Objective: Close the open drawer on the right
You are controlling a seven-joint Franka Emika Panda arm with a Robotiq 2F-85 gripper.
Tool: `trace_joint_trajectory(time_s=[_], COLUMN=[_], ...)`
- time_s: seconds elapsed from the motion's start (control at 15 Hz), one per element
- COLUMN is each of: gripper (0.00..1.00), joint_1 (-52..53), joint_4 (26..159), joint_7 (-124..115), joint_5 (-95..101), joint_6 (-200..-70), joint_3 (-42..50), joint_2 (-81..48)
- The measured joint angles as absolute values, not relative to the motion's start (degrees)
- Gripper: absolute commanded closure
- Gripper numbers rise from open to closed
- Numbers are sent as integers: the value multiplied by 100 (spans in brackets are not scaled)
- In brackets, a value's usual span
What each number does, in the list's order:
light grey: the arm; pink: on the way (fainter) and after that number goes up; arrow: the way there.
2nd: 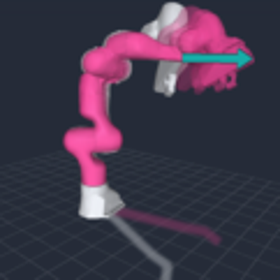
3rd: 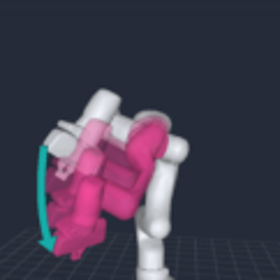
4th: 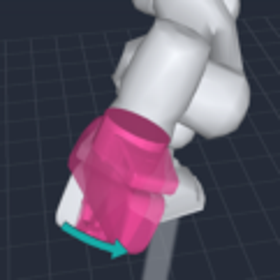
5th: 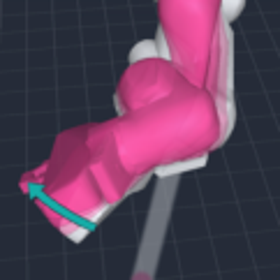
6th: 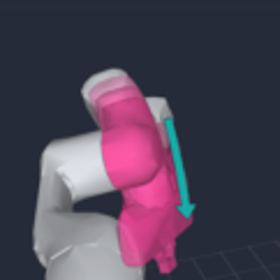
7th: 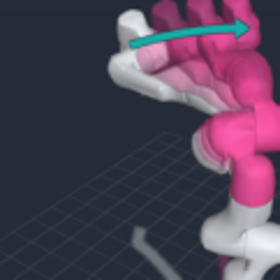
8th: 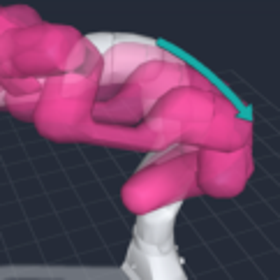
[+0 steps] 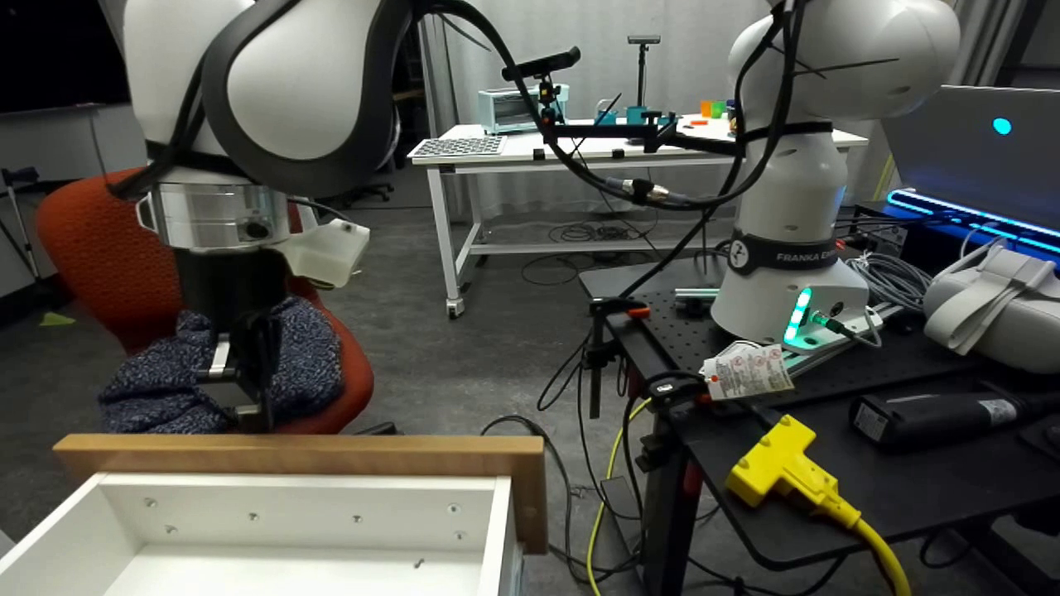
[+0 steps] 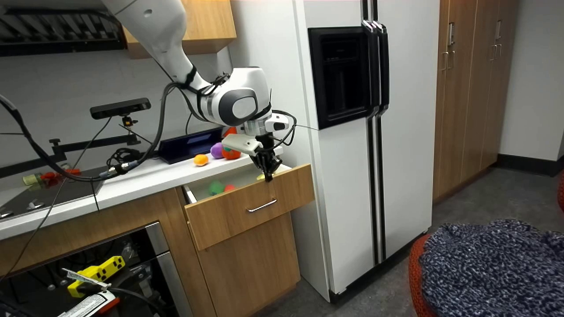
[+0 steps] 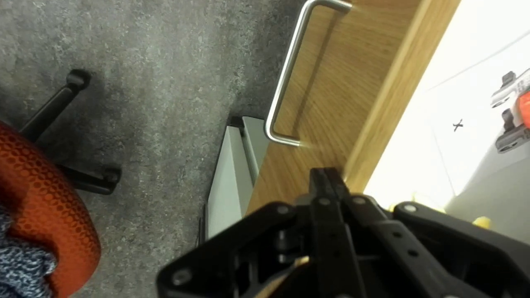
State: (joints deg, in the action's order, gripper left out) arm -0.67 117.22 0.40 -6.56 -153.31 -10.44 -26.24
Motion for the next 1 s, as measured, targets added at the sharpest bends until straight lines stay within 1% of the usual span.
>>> trace_joint_trajectory(time_s=[0.47,1.0], gripper=[100,99], joint_1=[-67,-66], joint_4=[11606,11572], joint_7=[494,660], joint_5=[-1108,-1106], joint_6=[-15323,-15317], joint_3=[-1453,-1435], joint_2=[-2627,-2374])
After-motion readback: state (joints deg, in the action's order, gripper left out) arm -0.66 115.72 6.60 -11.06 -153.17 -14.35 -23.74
